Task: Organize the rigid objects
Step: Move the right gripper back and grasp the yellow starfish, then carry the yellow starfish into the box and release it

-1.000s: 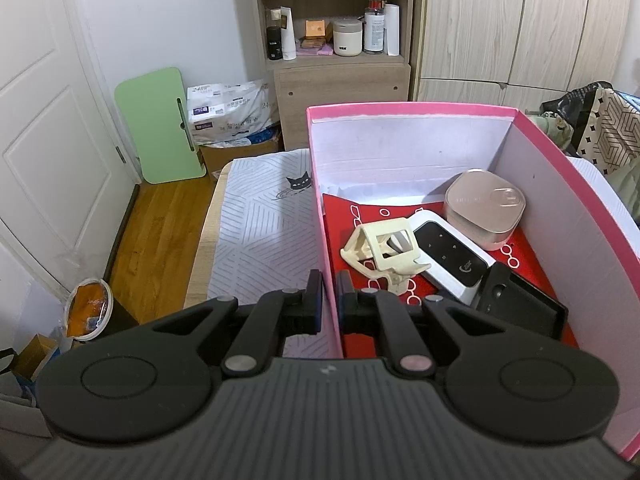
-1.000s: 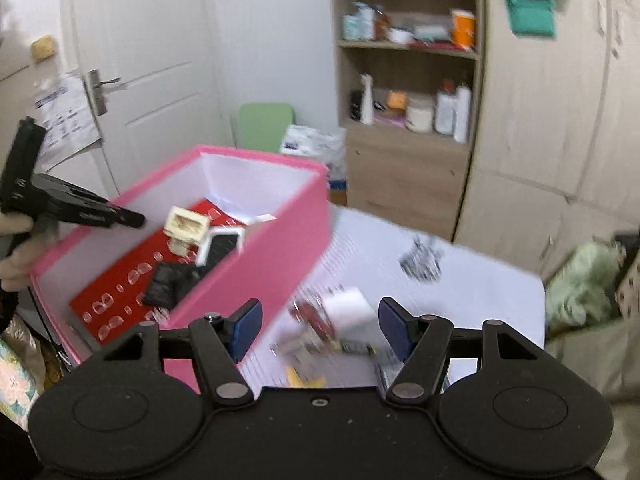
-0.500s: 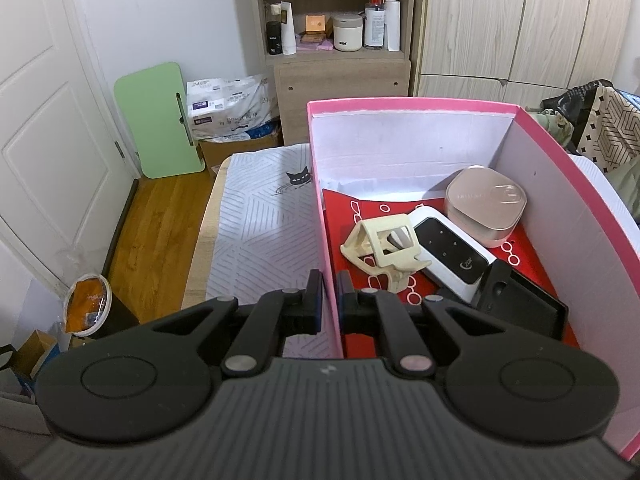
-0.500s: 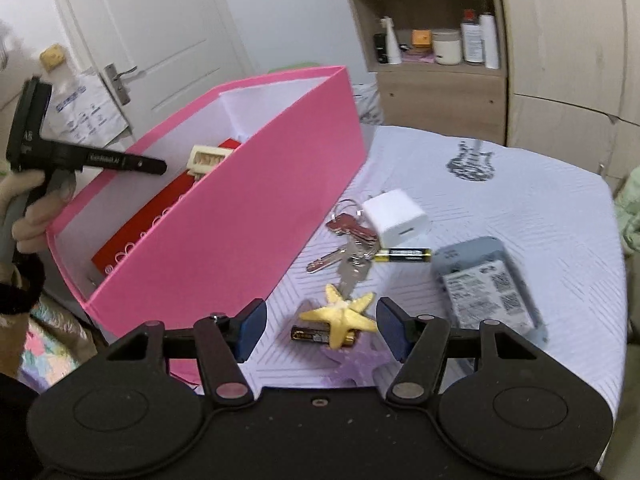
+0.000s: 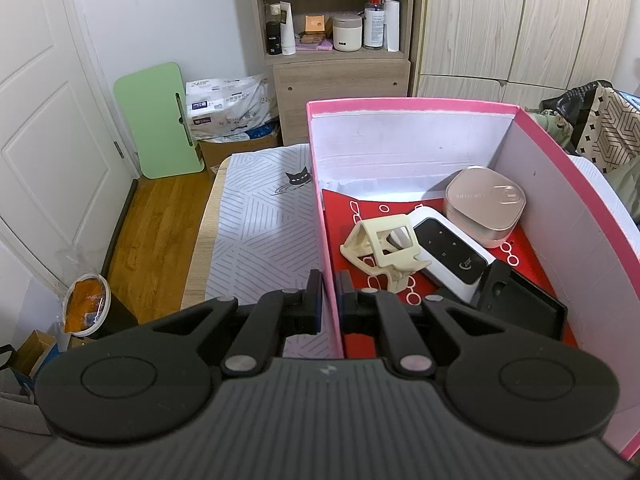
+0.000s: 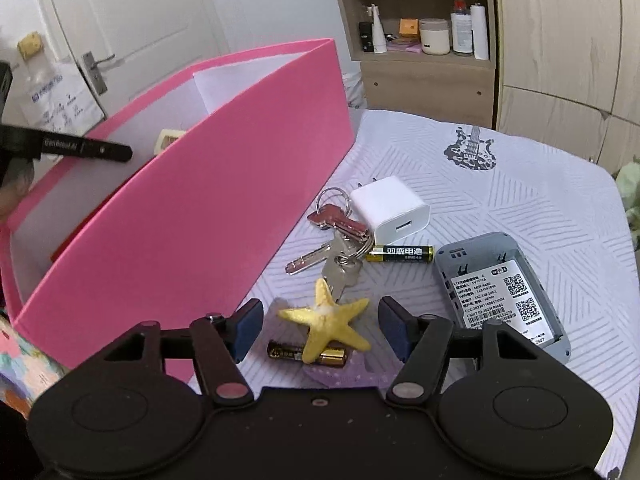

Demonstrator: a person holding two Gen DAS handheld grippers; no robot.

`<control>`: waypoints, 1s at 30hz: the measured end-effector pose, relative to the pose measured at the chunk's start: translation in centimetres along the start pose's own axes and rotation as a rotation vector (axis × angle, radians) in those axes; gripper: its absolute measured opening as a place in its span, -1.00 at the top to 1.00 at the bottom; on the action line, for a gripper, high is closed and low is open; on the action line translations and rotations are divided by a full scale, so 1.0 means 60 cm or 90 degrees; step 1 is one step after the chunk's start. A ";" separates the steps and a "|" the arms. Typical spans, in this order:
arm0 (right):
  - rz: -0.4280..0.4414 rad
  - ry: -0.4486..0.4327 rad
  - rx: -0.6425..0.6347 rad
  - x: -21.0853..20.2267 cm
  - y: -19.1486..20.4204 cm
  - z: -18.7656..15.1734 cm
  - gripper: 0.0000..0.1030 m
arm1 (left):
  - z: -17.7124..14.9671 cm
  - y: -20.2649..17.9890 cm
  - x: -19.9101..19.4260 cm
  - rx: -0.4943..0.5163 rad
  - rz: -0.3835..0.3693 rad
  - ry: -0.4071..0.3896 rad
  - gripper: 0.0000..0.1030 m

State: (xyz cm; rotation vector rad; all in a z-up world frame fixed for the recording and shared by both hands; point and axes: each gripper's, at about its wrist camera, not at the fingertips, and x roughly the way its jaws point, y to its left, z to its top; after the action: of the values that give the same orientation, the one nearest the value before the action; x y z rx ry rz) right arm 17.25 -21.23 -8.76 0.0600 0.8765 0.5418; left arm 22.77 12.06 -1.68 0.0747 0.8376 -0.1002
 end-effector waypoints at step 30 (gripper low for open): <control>0.127 -0.155 -0.149 -0.108 0.140 0.126 -0.11 | -0.002 0.001 -0.010 -0.007 0.003 -0.027 0.88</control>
State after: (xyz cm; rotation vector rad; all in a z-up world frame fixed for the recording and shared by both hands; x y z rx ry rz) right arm 15.97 -15.77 3.03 0.0002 0.5682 0.8025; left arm 22.26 12.20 -1.32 0.0646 0.7952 -0.0931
